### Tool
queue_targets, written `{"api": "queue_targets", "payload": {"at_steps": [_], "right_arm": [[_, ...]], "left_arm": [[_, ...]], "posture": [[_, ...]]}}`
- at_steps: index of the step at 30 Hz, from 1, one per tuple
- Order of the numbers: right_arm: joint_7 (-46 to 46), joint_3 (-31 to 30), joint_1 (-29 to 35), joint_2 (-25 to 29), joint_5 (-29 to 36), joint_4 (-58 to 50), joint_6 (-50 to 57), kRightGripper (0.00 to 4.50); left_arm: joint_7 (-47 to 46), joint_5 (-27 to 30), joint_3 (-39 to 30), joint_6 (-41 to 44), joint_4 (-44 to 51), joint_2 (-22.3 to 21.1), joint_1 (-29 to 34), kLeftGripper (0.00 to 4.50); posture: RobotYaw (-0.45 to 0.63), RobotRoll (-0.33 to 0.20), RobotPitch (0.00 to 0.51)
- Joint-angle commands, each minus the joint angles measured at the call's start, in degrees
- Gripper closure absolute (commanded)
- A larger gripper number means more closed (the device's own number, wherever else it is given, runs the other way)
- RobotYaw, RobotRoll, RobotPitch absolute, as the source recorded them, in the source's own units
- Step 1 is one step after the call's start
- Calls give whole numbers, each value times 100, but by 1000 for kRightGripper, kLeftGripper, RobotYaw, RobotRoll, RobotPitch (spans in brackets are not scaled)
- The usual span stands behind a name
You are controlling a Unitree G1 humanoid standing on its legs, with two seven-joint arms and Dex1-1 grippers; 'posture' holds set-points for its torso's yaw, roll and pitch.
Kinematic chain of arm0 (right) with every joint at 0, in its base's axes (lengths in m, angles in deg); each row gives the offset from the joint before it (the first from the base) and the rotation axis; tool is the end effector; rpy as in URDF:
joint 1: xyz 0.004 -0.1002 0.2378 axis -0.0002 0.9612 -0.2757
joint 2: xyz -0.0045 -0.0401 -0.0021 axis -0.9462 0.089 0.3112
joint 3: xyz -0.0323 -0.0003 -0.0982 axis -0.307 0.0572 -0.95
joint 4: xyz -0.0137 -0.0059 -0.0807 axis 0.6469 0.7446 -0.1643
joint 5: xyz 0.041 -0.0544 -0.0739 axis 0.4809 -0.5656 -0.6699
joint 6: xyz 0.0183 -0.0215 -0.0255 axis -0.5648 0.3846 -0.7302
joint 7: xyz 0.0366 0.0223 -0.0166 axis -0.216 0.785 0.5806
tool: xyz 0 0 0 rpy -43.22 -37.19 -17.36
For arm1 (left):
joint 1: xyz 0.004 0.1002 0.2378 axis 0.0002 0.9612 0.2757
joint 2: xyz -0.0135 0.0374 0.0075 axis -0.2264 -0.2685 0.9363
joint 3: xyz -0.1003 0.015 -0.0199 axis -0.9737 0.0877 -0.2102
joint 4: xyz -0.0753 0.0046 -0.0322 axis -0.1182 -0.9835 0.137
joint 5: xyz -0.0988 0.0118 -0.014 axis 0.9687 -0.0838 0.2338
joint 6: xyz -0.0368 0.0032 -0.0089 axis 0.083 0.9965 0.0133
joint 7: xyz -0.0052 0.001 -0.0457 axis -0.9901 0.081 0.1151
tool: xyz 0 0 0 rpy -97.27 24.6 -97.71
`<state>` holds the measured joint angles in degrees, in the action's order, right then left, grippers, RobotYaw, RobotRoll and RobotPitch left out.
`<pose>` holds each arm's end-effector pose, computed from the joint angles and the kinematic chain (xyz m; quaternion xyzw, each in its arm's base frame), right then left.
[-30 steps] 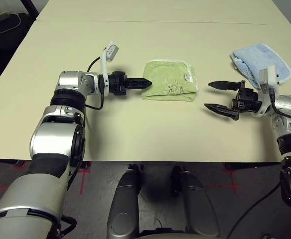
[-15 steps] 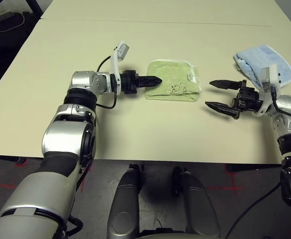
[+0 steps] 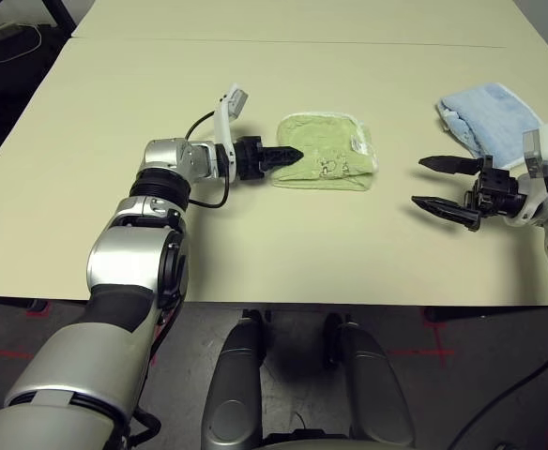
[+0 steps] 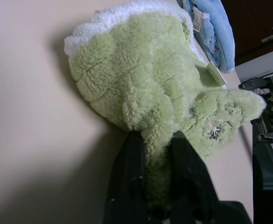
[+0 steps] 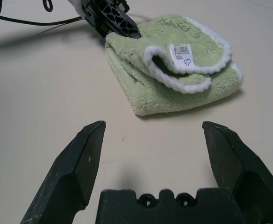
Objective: Fold the towel and set it aside.
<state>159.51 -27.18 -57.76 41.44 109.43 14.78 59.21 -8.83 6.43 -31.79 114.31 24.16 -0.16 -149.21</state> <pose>0.2969 -0.3191 0.1675 -0.1433 -0.0589 0.5278 0.8351 0.3716 0.1694 0.1932 -0.1887 0.2456 -0.4571 0.8337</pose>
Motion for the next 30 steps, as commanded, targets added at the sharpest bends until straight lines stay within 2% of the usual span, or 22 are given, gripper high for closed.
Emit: {"api": "queue_targets", "payload": {"at_steps": [1,4,9,14,20,25,30], "right_arm": [[0,1,70,9,-11,-100,-29,0],[-18,-15,65,-18,-31,-74,-63,0],[-75,-39,52,-97,-85,-5,-128,0],[-95,-61,24,-146,-128,74,-172,0],[-93,-105,-145,-219,-189,215,-185,0],[-68,-137,-310,-242,-206,318,-182,0],[-44,-155,-357,-268,-222,399,-227,0]], "left_arm": [[-222,72,-186,44,-187,50,-46,4458],[-316,178,-373,143,-141,-11,-71,4458],[-485,423,-728,432,489,-466,210,4458],[-1701,896,-1678,482,1617,-774,780,4458],[-2983,1352,-2437,752,3497,-667,1817,4458],[-3975,1419,-2978,195,4152,-654,2217,4458],[-4530,1426,-3210,-206,4447,-754,2577,4458]], "posture": [[38,0,233],[49,0,235],[69,0,238],[91,0,242],[114,0,248],[121,0,248],[130,0,248]]}}
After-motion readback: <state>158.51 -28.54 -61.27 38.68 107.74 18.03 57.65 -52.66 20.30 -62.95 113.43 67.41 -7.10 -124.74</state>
